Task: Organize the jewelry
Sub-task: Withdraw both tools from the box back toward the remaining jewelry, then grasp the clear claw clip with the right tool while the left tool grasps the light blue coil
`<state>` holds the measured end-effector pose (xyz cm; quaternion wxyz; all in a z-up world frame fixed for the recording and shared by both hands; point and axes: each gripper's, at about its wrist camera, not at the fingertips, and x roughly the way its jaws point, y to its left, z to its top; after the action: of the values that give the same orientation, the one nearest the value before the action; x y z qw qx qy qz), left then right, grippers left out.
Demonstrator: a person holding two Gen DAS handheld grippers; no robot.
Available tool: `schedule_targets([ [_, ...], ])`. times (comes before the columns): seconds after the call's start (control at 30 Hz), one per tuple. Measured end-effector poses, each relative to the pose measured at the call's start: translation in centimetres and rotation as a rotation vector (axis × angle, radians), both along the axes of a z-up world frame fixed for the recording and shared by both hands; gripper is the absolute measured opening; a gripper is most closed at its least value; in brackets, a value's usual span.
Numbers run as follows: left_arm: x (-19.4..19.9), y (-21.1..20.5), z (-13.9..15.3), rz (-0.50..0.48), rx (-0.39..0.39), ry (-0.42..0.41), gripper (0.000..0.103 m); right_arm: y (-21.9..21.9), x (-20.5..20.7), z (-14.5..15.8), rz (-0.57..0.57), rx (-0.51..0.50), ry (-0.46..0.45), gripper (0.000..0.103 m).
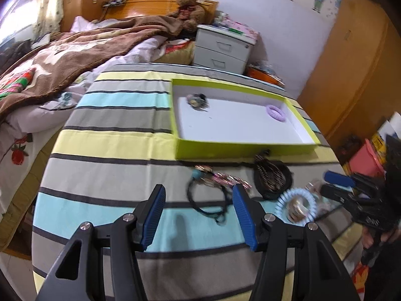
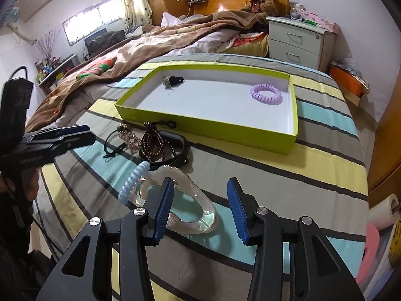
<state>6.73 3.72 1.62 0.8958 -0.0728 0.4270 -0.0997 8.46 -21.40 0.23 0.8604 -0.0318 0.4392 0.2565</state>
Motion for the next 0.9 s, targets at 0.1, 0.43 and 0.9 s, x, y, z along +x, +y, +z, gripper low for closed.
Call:
schedule_targets([
  [0.1,-1.1,-1.6,0.0,-0.101,-0.019,-0.007,0.058,0.1,0.0,-0.3,0.002,-0.013,0.007,0.045],
  [0.43,-3.6,-8.1,-0.9,-0.371,0.016,-0.017,0.058,0.1,0.2,-0.6,0.01,-0.006,0.008,0.045],
  [0.9,-2.9,-10.6,-2.3,-0.426,0.155,-0.051,0.058,-0.2,0.0,-0.6,0.005,0.004,0.013,0.045],
])
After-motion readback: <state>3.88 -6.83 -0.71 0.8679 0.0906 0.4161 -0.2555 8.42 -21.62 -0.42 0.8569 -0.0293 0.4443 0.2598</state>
